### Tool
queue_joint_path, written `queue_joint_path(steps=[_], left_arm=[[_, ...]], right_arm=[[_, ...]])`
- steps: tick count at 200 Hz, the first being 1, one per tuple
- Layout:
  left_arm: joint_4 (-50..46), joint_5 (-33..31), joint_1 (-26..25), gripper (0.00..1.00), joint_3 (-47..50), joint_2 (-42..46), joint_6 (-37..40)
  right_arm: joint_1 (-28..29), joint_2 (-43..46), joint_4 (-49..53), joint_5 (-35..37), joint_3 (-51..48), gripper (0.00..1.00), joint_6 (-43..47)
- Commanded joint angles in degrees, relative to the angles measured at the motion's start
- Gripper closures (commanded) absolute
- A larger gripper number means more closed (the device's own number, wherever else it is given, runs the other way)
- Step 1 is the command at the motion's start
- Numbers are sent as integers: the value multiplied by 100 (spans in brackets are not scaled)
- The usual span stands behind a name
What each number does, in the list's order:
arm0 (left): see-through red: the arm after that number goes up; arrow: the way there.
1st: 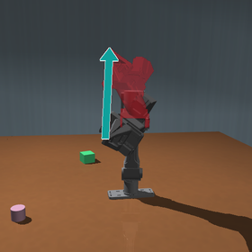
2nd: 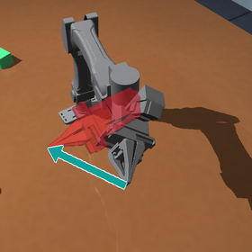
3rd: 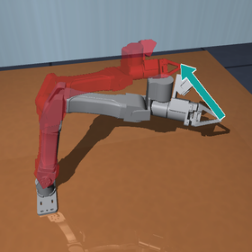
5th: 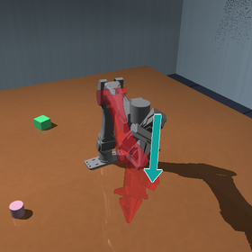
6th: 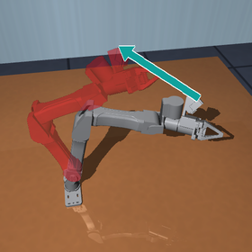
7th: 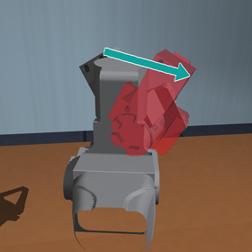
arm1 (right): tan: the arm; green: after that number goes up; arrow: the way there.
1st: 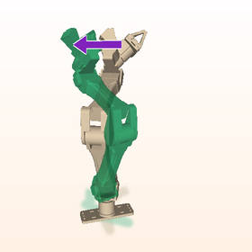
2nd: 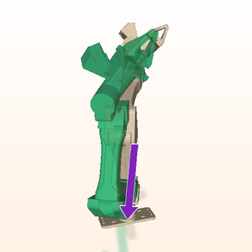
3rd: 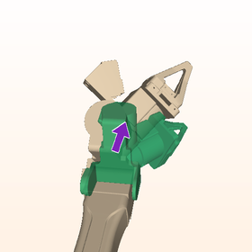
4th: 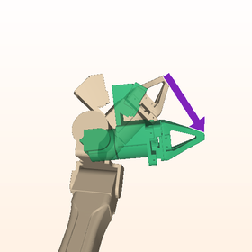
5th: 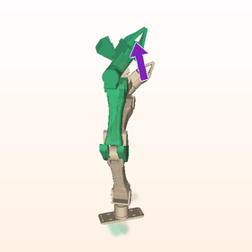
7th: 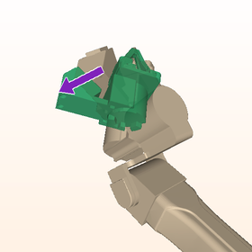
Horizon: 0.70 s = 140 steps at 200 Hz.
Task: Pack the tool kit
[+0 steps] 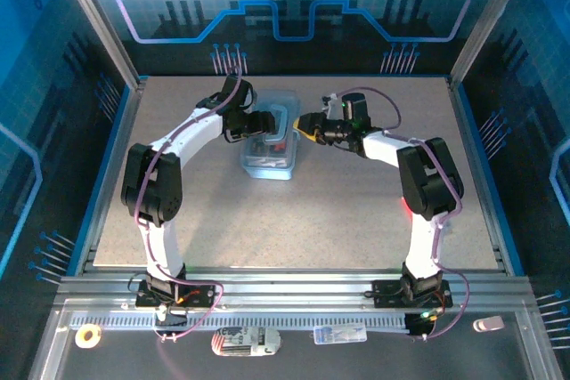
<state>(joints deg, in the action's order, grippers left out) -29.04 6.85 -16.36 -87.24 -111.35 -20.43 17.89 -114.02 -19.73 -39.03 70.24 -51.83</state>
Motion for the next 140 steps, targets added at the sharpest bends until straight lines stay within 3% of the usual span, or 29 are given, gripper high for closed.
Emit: queue_joint_path(steps=[1, 48, 140], left_arm=[[-708, 150, -70, 42, 520, -970, -38], [-714, 149, -84, 42, 498, -947, -41], [-821, 0, -144, 42, 412, -1032, -15]], right_arm=[[-37, -278, -324, -30, 30, 52, -263], [-70, -391, -148, 132, 10, 57, -254], [-116, -492, 43, 193, -28, 59, -80]])
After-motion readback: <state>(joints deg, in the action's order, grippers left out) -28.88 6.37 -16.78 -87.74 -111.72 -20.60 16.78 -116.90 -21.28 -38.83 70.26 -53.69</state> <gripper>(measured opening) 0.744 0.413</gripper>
